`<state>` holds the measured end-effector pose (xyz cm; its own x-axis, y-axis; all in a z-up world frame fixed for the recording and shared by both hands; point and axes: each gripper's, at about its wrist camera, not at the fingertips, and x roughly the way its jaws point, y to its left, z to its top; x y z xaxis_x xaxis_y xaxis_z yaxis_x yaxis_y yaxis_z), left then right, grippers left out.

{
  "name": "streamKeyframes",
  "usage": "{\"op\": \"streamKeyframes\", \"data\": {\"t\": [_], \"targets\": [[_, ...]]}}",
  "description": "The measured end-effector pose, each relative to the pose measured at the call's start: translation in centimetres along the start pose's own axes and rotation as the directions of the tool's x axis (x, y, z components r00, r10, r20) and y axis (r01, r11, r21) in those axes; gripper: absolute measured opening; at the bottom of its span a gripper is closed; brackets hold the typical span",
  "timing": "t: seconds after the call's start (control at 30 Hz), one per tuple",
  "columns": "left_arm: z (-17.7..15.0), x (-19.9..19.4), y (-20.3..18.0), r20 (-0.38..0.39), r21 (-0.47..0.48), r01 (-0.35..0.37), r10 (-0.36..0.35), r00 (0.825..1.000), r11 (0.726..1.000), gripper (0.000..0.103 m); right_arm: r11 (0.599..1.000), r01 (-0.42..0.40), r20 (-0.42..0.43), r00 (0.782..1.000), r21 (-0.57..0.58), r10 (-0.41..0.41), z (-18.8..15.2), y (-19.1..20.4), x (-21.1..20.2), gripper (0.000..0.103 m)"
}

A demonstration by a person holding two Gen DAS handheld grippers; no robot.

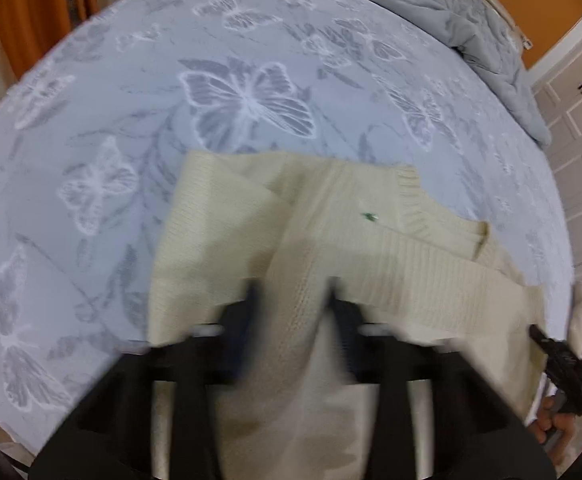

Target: Fold small clothes

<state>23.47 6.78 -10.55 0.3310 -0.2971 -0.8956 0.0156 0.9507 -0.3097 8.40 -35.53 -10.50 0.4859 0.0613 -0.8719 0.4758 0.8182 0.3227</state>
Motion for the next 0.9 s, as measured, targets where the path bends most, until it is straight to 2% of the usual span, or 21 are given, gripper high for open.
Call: {"op": "streamKeyframes", "data": {"t": [0.1,0.17,0.23,0.27,0.3,0.33,0.4,0.47,0.5,0.53,0.57,0.6,0.63,0.67,0.7,0.77,0.8,0.83,0.87,0.9], "targets": [[-0.2,-1.9,-0.7,0.053,-0.007,0.023,-0.023,0.998,1.0,0.013,1.0,-0.003,0.051,0.999,-0.021,0.004,-0.1,1.2,-1.7,0.009],[-0.4,-4.0,-1.4,0.097,0.008,0.042,-0.042,0.994,0.999,0.013,0.997,-0.074,0.122,0.99,-0.022,0.076,-0.2,1.8,-4.6,0.008],[-0.8,-7.1,-2.1,0.144,0.021,0.077,-0.079,0.986,0.997,0.013,0.99,-0.138,0.179,0.973,-0.034,0.142,-0.5,2.2,-7.6,0.008],[-1.1,-8.9,-2.3,0.172,0.024,0.105,-0.108,0.979,0.994,0.013,0.983,-0.177,0.22,0.958,-0.053,0.184,-0.8,2.6,-9.8,0.008],[-1.2,-10.7,-2.6,0.204,0.03,0.122,-0.125,0.971,0.992,0.013,0.975,-0.201,0.285,0.933,-0.095,0.22,-1.0,3.5,-13.0,0.008],[-1.3,-12.1,-2.8,0.233,0.034,0.13,-0.134,0.963,0.991,0.013,0.973,-0.202,0.323,0.918,-0.115,0.229,-0.7,3.9,-14.7,0.008],[-0.4,-14.5,-3.5,0.295,0.042,0.142,-0.148,0.944,0.989,0.013,0.972,-0.209,0.359,0.904,-0.109,0.234,0.6,4.1,-16.1,0.008],[1.2,-14.8,-4.2,0.316,0.045,0.13,-0.137,0.939,0.991,0.013,0.977,-0.204,0.348,0.913,-0.063,0.213,2.7,3.6,-14.8,0.009],[2.4,-13.9,-4.6,0.315,0.042,0.096,-0.104,0.943,0.995,0.015,0.983,-0.177,0.331,0.926,-0.043,0.181,3.6,3.1,-13.3,0.011],[3.1,-12.5,-4.7,0.297,0.042,0.07,-0.08,0.951,0.997,0.016,0.993,-0.115,0.274,0.954,-0.037,0.12,4.5,2.5,-10.1,0.014],[3.8,-10.6,-4.8,0.26,0.053,0.044,-0.056,0.964,0.998,0.018,1.0,-0.02,0.201,0.979,-0.016,0.023,5.0,1.8,-6.7,0.015],[4.3,-7.7,-4.7,0.203,0.065,-0.005,-0.008,0.979,0.998,0.021,0.999,0.047,0.133,0.99,0.006,-0.048,4.8,1.1,-4.5,0.019],[4.3,-5.1,-4.4,0.143,0.072,-0.058,0.047,0.989,0.996,0.022,0.991,0.13,0.043,0.99,0.04,-0.132,4.4,0.1,-2.3,0.014],[4.0,-3.3,-3.9,0.094,0.072,-0.112,0.105,0.99,0.991,0.021,0.989,0.131,0.04,0.99,0.074,-0.134,3.4,-0.5,-2.4,0.011],[3.1,-2.2,-3.2,0.055,0.056,-0.161,0.158,0.986,0.985,0.019,0.993,0.085,0.096,0.991,0.084,-0.093,2.4,-0.7,-3.7,0.011],[1.3,-3.1,-2.0,0.073,0.028,-0.117,0.115,0.991,0.993,0.02,0.995,0.075,0.177,0.981,0.066,-0.086,-0.1,-0.7,-6.5,0.012],[0.0,-4.0,-1.3,0.087,0.019,-0.1,0.098,0.991,0.995,0.028,0.996,0.075,0.181,0.98,0.055,-0.083,-1.0,-0.8,-7.1,0.016],[-1.3,-5.0,-0.7,0.098,0.011,-0.11,0.108,0.989,0.994,0.033,0.997,0.075,0.15,0.986,0.025,-0.078,-2.6,-1.0,-7.3,0.021],[-2.9,-5.8,0.1,0.113,0.0,-0.117,0.117,0.987,0.993,0.044,0.996,0.089,0.124,0.988,0.01,-0.09,-3.3,-1.3,-7.1,0.026],[-4.0,-6.1,0.8,0.117,-0.013,-0.125,0.126,0.985,0.992,0.053,0.993,0.115,0.095,0.989,-0.007,-0.114,-4.2,-1.7,-6.7,0.036]]}}
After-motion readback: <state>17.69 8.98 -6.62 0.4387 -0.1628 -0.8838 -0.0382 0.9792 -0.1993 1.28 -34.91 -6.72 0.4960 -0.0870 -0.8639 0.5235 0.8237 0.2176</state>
